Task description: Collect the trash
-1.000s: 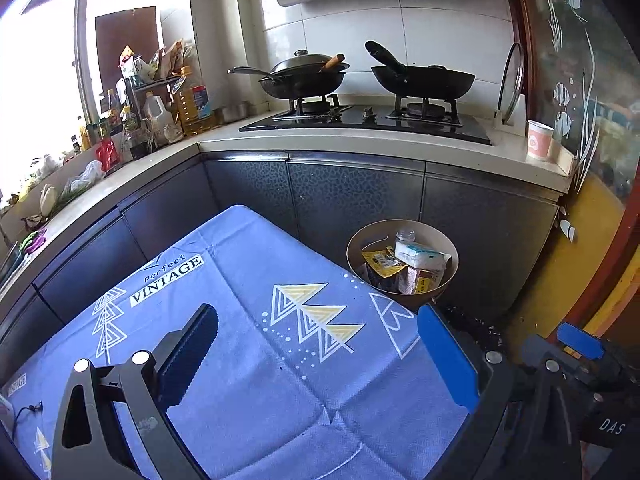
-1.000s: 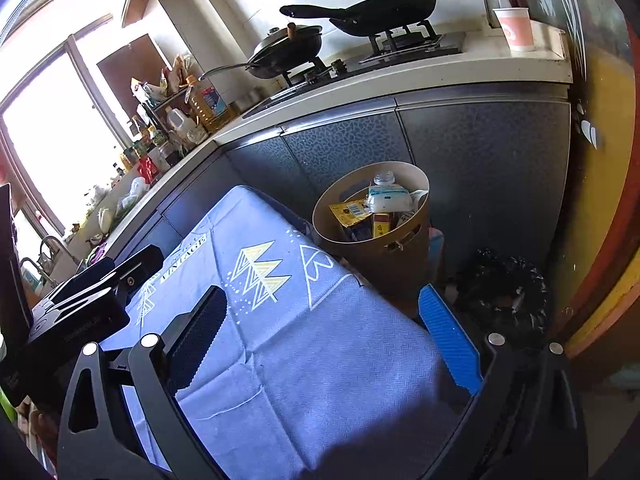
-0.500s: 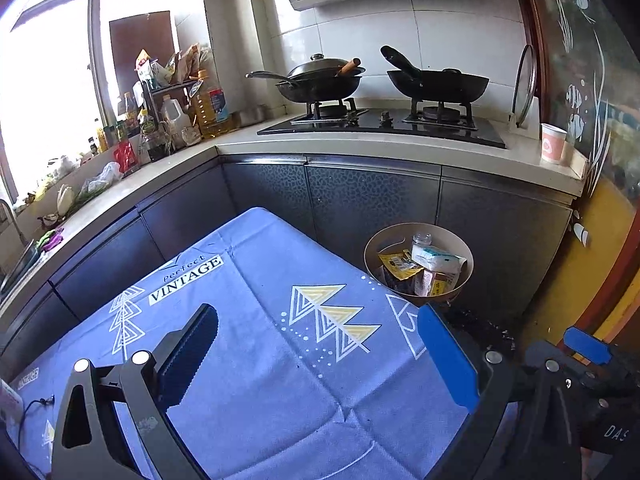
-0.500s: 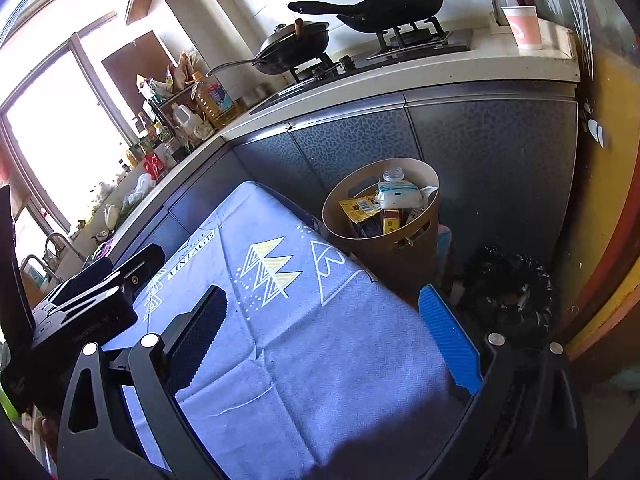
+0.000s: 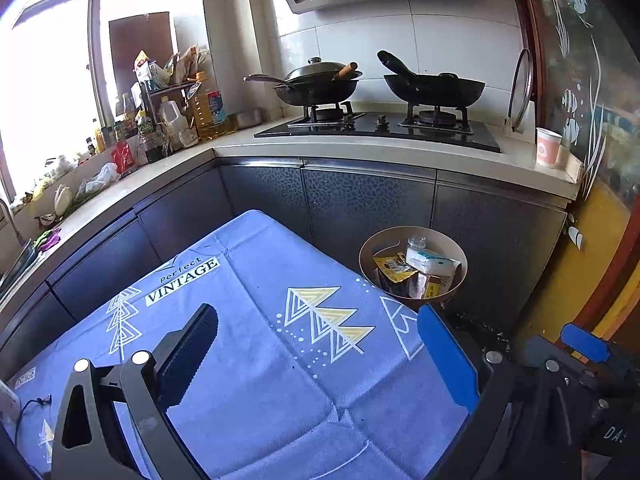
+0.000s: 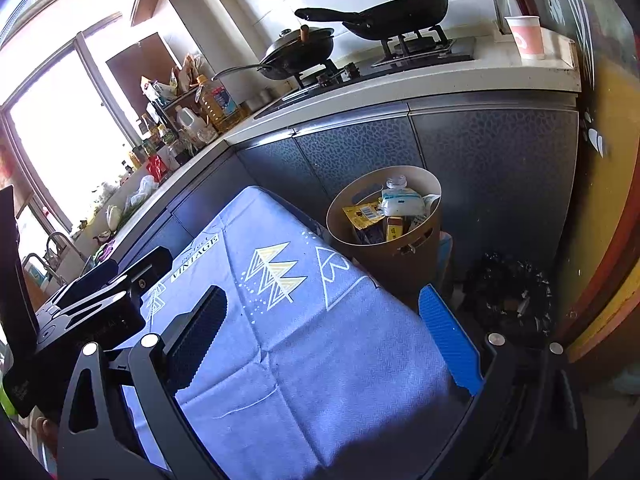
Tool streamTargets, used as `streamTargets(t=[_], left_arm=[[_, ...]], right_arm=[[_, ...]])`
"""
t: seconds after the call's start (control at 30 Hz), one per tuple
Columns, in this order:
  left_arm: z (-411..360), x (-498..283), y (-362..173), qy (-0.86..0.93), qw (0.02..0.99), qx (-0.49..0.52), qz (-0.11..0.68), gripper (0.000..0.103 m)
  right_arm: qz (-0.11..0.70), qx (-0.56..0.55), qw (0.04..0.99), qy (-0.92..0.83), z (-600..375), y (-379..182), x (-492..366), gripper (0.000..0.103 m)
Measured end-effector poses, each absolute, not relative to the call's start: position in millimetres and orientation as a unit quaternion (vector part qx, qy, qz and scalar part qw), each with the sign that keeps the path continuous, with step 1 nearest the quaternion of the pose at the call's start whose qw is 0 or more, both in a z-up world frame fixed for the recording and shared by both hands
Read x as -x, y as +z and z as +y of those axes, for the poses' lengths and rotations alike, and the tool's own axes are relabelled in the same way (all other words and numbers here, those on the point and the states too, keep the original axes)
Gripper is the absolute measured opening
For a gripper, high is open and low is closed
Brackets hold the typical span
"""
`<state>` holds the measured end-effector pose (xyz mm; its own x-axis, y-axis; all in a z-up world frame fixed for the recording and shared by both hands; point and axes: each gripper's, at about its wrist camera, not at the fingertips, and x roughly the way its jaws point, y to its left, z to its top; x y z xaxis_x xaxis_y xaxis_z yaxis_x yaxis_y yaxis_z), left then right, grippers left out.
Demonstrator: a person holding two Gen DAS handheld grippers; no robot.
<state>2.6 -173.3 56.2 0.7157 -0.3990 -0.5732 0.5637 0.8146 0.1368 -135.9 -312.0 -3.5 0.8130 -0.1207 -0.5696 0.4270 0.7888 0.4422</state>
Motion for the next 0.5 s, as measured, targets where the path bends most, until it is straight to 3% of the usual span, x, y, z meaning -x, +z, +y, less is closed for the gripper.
streamTargets(t=[0.5], left_arm=[[-171.5, -1.2, 59.1, -0.267, 0.913, -0.148, 0.271, 0.099]], right_arm=[[0.260, -0.289, 0.909, -0.150, -309.0, 0.1, 138.3, 0.096]])
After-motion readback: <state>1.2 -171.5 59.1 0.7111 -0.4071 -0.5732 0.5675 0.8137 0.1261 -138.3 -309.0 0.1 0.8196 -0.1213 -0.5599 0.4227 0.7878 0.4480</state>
